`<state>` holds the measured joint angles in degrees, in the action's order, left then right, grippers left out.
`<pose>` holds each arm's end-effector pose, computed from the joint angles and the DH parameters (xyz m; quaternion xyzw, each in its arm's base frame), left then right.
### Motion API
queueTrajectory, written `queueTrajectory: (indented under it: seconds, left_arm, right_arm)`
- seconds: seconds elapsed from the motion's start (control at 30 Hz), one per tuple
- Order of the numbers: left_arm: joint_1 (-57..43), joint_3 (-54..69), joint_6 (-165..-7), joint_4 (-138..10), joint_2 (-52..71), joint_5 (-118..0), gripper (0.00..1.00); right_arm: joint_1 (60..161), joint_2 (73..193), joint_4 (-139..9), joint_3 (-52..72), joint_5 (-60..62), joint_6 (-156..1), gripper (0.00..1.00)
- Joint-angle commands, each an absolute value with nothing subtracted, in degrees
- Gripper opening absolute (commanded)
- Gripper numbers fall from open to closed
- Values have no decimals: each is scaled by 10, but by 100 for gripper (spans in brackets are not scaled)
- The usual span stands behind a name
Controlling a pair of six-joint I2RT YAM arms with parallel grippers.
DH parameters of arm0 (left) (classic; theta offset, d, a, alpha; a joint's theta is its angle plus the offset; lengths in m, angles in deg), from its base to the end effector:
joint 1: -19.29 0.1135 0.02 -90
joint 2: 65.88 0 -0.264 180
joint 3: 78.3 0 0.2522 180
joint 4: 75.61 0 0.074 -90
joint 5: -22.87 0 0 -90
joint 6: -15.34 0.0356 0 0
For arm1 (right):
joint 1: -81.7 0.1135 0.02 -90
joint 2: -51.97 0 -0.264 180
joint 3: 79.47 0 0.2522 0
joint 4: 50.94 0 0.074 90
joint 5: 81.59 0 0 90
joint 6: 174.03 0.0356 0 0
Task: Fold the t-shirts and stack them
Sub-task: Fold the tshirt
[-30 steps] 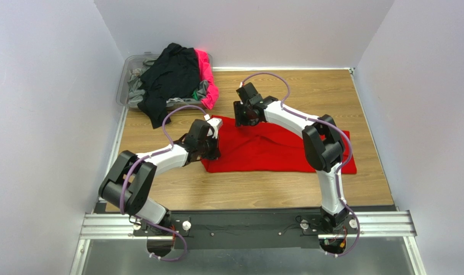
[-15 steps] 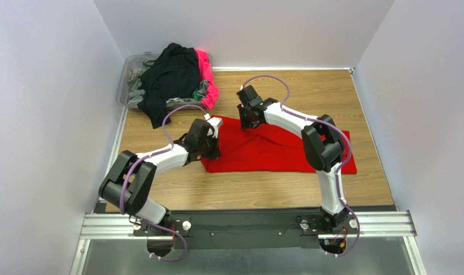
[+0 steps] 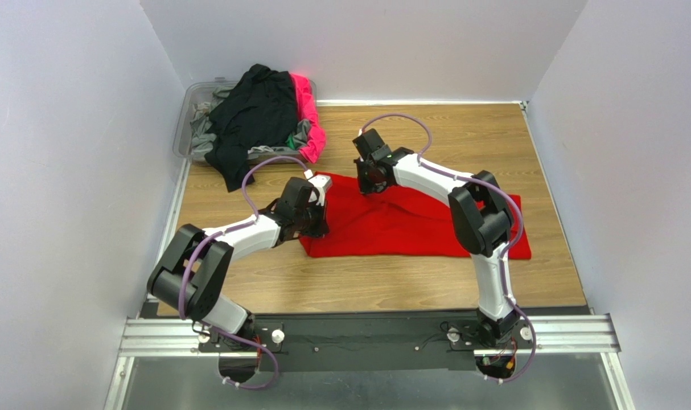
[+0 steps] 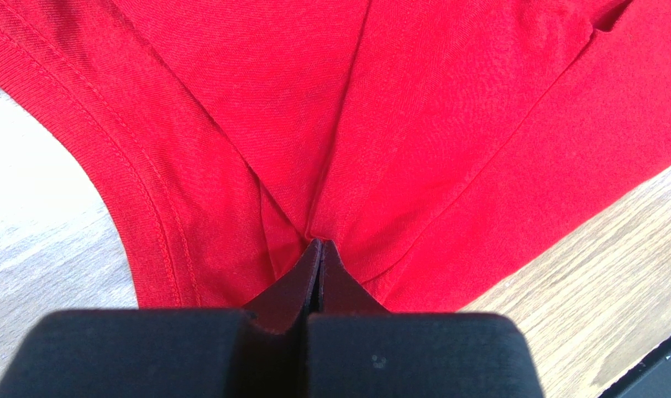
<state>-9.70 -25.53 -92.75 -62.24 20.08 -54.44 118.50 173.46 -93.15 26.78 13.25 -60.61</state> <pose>0.2474 -0.1460 0.1598 0.1284 0.9153 -0.2410 0.2962 0.3702 0.2732 0.1800 -0.1000 0.9539 0.1054 0.2625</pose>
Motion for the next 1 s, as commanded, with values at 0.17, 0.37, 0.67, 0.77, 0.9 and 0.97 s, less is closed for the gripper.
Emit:
queueTrajectory:
  seconds: [0.17,0.37,0.67,0.77,0.9,0.97]
  left_arm:
    - [-100,-242,-929,-628,199,-536,0]
    - [-101,-242,-929,-628,197,-536,0]
    - [-107,-241,-929,-627,196,-536,0]
    - [-108,-240,-929,-626,194,-536,0]
    - [-109,-240,-929,-626,193,-536,0]
    - [-109,-239,-929,-626,194,-536,0]
  right_arm:
    - [1190,1685,-948,244,138,-608,1]
    - [1190,1654,-948,209,122,-599,1]
    - [1190,1677,-948,224,121,-601,11]
    - [1189,1689,-948,237,119,-603,26]
    - [1190,1711,-948,242,114,-607,44]
    - [1190,1716,-948,243,115,-611,49]
